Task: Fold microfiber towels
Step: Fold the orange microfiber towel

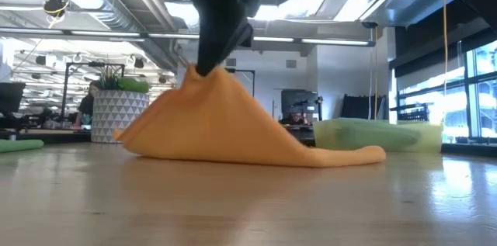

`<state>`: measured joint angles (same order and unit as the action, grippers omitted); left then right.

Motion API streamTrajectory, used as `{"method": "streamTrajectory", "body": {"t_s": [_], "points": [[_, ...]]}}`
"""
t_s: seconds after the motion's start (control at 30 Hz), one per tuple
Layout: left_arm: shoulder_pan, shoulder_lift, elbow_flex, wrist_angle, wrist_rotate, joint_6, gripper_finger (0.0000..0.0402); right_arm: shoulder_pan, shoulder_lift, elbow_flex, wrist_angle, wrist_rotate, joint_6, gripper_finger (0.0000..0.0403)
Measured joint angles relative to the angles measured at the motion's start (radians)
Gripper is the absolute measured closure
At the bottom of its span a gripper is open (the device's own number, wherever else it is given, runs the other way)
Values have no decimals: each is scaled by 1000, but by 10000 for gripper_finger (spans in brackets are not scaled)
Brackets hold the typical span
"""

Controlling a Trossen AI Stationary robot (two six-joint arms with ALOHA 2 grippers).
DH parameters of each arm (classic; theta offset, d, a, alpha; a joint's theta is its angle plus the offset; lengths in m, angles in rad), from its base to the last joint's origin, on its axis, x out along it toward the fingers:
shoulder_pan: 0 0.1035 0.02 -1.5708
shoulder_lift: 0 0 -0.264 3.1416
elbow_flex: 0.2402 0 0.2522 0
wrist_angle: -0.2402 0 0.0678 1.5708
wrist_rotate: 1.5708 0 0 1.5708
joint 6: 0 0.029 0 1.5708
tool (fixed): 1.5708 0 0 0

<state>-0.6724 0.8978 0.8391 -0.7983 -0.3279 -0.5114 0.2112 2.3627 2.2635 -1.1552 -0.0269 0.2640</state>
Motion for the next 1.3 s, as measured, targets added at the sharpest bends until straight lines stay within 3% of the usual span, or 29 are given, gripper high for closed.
{"method": "streamTrajectory", "body": {"t_s": [0.17,0.3,0.6,0.8,0.93,1.3], "points": [[-32,80,0,32,-20,-2,330,12,-3,2,-51,20,81,401],[-44,133,0,76,-57,-16,303,24,-18,2,-123,109,186,402],[-65,156,0,66,-56,-168,298,54,-98,2,-228,247,375,399],[-90,156,0,66,-66,-217,297,76,-130,0,-401,348,555,394],[-97,156,0,74,-78,-222,296,94,-129,-80,-403,359,591,383],[-84,156,0,206,-112,-214,296,98,-194,-440,-277,324,443,378]]}}
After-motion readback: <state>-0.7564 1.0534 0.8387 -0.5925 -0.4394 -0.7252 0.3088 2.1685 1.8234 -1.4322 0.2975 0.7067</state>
